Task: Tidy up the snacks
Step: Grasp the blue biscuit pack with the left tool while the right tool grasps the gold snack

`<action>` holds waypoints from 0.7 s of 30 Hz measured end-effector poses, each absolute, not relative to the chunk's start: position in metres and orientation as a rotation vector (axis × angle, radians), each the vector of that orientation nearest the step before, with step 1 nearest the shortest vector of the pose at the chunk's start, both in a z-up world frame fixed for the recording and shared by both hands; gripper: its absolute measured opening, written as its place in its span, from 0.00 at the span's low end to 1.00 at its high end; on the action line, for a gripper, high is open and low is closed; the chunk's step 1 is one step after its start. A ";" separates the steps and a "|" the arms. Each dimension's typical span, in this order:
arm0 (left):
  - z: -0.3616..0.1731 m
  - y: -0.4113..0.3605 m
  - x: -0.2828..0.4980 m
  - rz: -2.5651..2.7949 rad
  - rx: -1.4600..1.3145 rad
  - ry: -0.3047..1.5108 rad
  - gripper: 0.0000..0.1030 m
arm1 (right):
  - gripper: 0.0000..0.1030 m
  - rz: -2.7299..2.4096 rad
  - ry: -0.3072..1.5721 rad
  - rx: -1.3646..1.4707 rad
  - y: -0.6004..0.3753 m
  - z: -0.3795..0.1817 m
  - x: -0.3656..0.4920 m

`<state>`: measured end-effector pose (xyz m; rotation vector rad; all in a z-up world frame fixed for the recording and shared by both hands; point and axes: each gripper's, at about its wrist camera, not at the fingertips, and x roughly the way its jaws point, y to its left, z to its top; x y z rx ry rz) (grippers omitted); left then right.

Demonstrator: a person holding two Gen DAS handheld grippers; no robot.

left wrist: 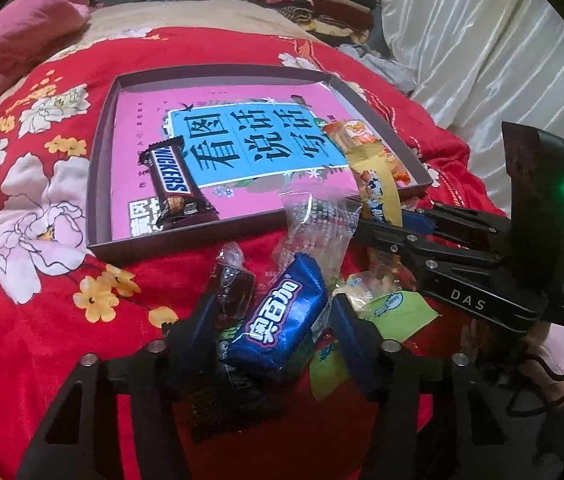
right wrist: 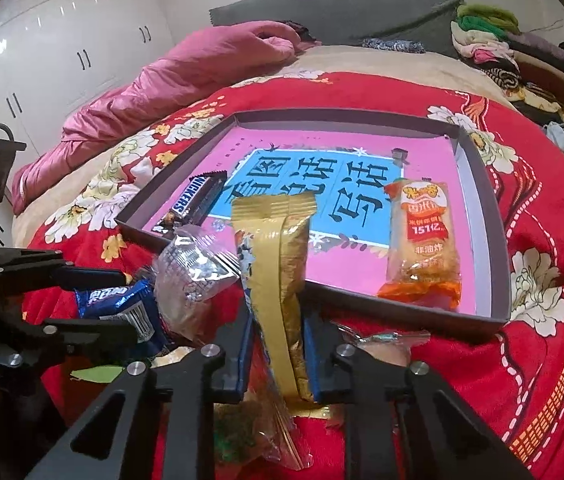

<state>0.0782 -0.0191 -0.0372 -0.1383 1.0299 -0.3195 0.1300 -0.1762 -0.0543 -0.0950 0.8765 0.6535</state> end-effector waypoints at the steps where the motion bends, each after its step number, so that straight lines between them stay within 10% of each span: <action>1: -0.038 -0.020 0.079 -0.321 -0.134 1.028 0.52 | 0.20 0.657 0.874 -0.092 -0.177 -0.053 0.130; 21: -0.026 -0.017 0.074 -0.357 -0.196 1.004 0.24 | 0.19 0.631 0.760 -0.003 -0.202 -0.026 0.128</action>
